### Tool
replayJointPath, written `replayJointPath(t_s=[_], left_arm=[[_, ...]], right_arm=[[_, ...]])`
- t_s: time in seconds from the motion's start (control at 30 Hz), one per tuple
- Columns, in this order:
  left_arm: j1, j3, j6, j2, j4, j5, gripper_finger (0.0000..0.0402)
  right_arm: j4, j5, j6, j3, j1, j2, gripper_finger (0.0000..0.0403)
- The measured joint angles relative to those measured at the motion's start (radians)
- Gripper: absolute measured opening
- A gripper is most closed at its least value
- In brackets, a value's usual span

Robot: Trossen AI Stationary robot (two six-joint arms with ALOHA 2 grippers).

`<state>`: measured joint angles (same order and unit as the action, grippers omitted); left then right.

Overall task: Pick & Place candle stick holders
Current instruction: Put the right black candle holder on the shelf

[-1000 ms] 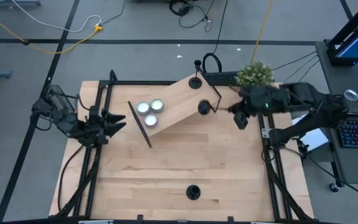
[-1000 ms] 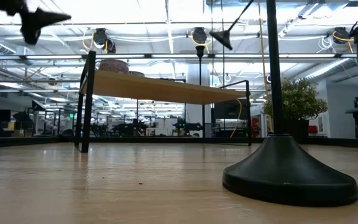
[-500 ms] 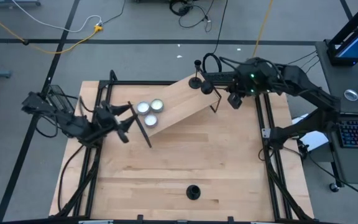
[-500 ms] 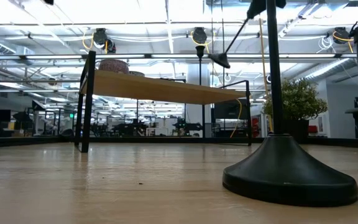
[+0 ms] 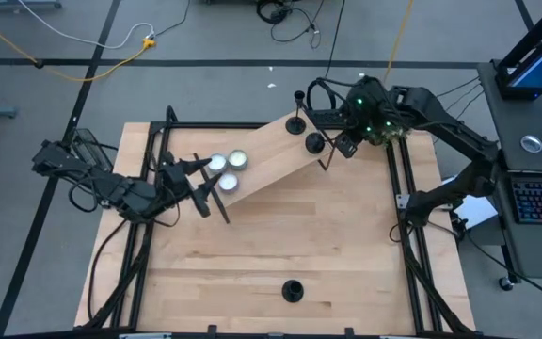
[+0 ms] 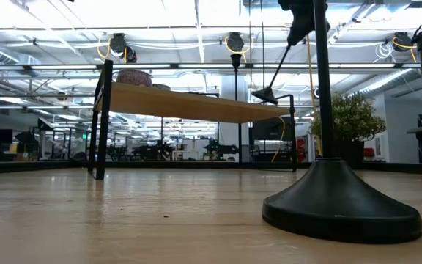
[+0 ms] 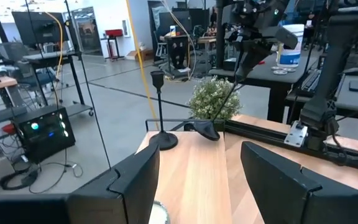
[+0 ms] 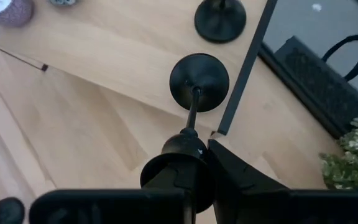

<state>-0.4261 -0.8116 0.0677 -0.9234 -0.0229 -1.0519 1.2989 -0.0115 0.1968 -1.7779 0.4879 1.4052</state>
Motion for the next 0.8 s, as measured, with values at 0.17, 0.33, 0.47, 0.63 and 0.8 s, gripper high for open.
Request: replayJointPath(t_s=[0.17,0.33,0.47,0.63,0.8], left_arm=[[0.0,0.0,0.03,0.0,0.036,0.0,0.0232],[0.0,0.0,0.08,0.0,0.088,0.0,0.0232],[0.0,0.0,0.11,0.0,0.103,0.0,0.0232],[0.0,0.0,0.137,0.0,0.103,0.013,0.0232],[0.0,0.0,0.151,0.0,0.103,0.013,0.0232]], right_arm=[[-0.002,-0.02,-0.004,-0.001,0.017,0.001,0.0013],[-0.001,-0.04,-0.005,-0.001,0.017,0.002,0.0013],[-0.018,-0.047,-0.025,-0.001,0.017,0.014,0.0013],[-0.016,-0.046,-0.045,-0.001,0.017,0.039,0.0013],[-0.023,-0.046,-0.064,-0.003,0.017,0.05,0.0015]])
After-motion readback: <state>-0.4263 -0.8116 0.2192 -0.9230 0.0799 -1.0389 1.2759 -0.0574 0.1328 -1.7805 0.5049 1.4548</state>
